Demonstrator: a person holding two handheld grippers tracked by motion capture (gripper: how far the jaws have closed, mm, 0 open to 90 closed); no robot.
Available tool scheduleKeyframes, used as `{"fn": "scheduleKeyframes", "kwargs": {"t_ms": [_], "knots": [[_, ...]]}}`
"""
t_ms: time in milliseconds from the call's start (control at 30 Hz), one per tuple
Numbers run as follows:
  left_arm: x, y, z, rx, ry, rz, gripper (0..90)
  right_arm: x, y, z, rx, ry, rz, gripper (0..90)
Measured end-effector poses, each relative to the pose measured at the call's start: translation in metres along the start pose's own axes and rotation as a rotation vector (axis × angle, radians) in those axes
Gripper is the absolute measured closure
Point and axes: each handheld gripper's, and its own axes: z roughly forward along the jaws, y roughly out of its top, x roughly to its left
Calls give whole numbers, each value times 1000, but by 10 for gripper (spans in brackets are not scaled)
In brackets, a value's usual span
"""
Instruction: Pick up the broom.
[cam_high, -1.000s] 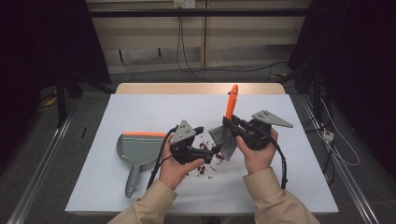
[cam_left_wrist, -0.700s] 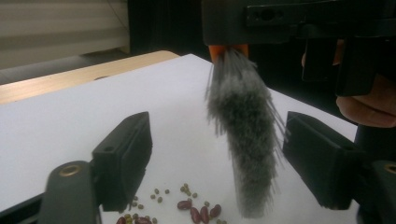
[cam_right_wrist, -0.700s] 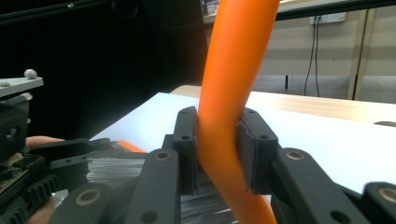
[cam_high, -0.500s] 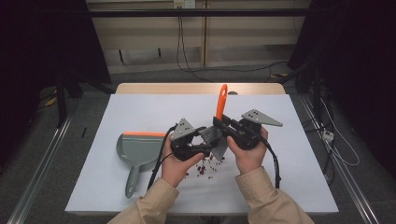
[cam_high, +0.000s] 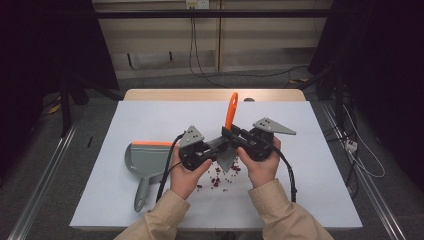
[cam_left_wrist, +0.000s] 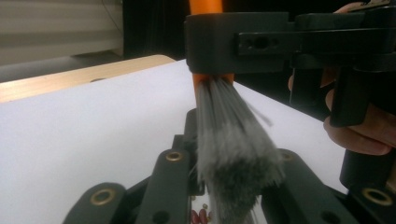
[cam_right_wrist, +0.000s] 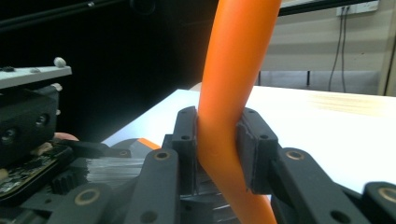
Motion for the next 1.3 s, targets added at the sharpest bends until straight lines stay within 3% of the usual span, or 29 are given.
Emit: {"fn": "scheduleKeyframes", "kwargs": {"t_ms": [167,267,300,333,600,867,967,1100,1300], "knots": [[4,1,-5,-12,-22,-10,829,-7,1,-1,2,45,11,692],[6,1,-5,-5,-28,-9,841,-14,1,0,4,109,42,556],[6,0,-5,-2,-29,-7,843,-14,0,0,1,102,17,537],[6,0,-5,0,-32,-4,846,-14,-1,0,11,125,-14,443],[12,2,-11,-11,-38,-19,848,-26,-3,-8,-24,149,-63,287],[16,4,-15,-19,-23,-25,848,-47,-19,-19,17,174,-87,277],[16,5,-15,-22,-28,-25,848,-48,-24,-19,41,208,-101,269],[14,7,-15,-26,-31,-26,847,-46,-30,-16,70,229,-155,239],[13,8,-16,-32,-46,-29,847,-46,-34,-11,100,251,-150,232]]}}
